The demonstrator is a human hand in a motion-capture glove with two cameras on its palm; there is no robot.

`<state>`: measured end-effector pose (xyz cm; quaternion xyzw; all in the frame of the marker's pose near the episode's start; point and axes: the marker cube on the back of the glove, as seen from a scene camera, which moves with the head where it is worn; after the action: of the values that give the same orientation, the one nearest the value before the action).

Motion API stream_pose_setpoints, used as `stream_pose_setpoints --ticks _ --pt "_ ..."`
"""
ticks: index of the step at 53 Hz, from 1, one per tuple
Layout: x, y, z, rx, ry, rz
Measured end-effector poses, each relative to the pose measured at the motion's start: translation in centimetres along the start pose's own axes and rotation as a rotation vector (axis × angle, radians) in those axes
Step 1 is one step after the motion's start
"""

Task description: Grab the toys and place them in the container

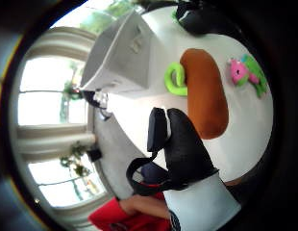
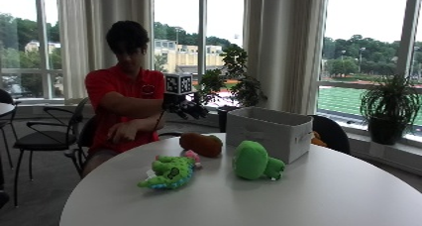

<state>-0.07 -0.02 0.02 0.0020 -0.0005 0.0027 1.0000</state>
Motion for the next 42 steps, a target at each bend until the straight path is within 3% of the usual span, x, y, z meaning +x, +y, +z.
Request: stream_pose_setpoints --ticks 21,31,42 --pt "2.3 -2.4 0.2 -0.008 -0.029 0.004" --pt "1.2 -3.6 3.5 -0.047 -0.029 0.018" --pt "0.3 -5.4 8.2 -0.221 0.016 0.022"
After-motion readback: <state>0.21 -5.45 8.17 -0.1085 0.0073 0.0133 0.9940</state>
